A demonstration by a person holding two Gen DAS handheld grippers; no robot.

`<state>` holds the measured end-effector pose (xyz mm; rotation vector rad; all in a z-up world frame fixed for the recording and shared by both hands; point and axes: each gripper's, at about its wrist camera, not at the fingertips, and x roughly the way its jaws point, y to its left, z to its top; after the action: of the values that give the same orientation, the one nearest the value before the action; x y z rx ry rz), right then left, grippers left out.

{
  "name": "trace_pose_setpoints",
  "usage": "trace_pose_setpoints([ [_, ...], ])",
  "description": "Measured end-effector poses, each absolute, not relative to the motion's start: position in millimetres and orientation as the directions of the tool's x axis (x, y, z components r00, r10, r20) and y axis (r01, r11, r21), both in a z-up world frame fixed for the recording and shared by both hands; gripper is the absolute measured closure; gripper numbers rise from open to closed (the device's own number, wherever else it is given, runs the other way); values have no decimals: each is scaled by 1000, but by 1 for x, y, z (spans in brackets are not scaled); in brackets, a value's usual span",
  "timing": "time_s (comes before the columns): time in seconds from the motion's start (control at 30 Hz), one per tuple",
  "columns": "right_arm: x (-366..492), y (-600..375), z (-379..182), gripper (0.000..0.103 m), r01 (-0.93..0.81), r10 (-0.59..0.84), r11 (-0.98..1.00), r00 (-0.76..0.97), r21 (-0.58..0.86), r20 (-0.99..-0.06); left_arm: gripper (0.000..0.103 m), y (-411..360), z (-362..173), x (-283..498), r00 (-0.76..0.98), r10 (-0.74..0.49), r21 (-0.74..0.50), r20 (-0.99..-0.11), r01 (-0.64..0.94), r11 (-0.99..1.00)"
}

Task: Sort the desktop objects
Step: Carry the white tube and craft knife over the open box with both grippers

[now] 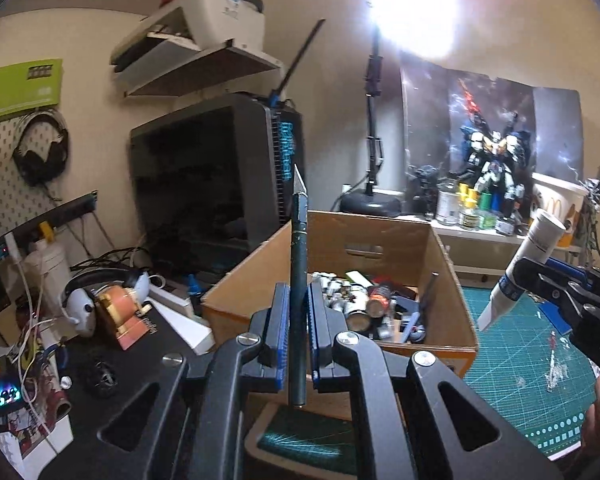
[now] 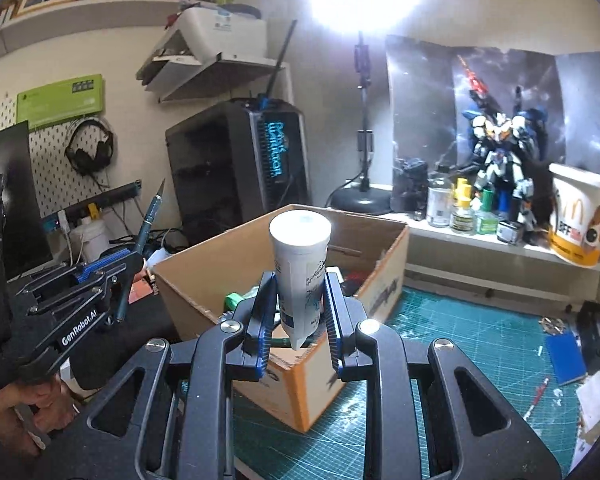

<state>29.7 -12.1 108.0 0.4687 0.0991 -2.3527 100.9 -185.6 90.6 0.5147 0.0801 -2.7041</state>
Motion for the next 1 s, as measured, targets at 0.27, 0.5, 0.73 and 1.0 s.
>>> trace_pose_setpoints([
  [0.27,45,-39,113,81,730,-697,-682,-627,51,-347,94,-207,94,128,-831,-428,16,-355,452,-892],
  [0.5,56,-56,111,81,740,-702,-673,-625,28,-341,94,-223,94,147,-808,-471,16,-355,499,-867],
  [0.73,64,-56,105,81,745,-714,-666,-622,38,-322,94,-227,93,157,-804,-480,20,-351,507,-862],
  [1.0,71,-51,96,81,748,-726,-661,-622,52,-294,94,-213,89,163,-834,-461,28,-302,476,-879],
])
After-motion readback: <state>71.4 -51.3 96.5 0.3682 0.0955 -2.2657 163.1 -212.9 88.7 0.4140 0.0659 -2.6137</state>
